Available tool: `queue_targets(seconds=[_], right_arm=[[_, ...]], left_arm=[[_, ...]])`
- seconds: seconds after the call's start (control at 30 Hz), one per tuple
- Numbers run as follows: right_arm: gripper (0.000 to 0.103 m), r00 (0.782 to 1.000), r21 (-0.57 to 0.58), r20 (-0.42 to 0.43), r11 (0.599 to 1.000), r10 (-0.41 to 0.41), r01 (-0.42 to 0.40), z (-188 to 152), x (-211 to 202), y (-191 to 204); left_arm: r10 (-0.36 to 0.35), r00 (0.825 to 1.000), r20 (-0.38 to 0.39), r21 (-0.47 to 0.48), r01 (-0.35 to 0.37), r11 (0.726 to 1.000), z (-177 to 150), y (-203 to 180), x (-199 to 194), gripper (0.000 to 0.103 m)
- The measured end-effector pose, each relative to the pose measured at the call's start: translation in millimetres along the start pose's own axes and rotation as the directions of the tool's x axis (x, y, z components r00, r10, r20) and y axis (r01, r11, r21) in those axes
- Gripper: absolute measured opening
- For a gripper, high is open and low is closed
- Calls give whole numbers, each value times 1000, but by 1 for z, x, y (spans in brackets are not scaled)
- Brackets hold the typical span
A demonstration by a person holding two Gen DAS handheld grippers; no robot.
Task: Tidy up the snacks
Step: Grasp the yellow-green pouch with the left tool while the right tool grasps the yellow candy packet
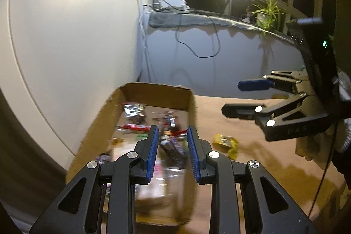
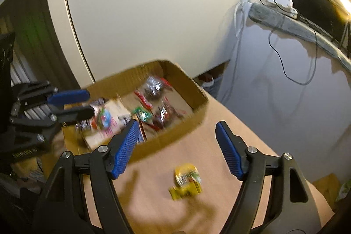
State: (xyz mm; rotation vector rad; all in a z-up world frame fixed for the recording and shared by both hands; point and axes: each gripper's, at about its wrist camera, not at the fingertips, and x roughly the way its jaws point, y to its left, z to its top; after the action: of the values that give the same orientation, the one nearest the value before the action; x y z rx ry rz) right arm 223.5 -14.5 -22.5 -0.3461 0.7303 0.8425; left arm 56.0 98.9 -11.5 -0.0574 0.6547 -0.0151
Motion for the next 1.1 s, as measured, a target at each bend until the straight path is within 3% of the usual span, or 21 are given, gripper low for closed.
queue_targets(seconds=[0.37,0.73,0.97,1.1], right_arm=[[60,990,-13,-140,999,30,-33,-64,25,-8],[60,985,-30,-163,997,59,-65,-79,47,-8],[35,980,-28,-192,998,51,-57,-82,60,-16],[29,978,-24,-196,997,63,-69,-86,58,-23]], left_arm=[[-57,998,-40,40,58,997,-13,-47,4,25],[-64,993,-95,60,70,996,-23,-70,21,25],[-71,990,-123,67,80,995,-24,-78,35,25],[-80,987,-141,69,91,993,-24,-83,45,25]])
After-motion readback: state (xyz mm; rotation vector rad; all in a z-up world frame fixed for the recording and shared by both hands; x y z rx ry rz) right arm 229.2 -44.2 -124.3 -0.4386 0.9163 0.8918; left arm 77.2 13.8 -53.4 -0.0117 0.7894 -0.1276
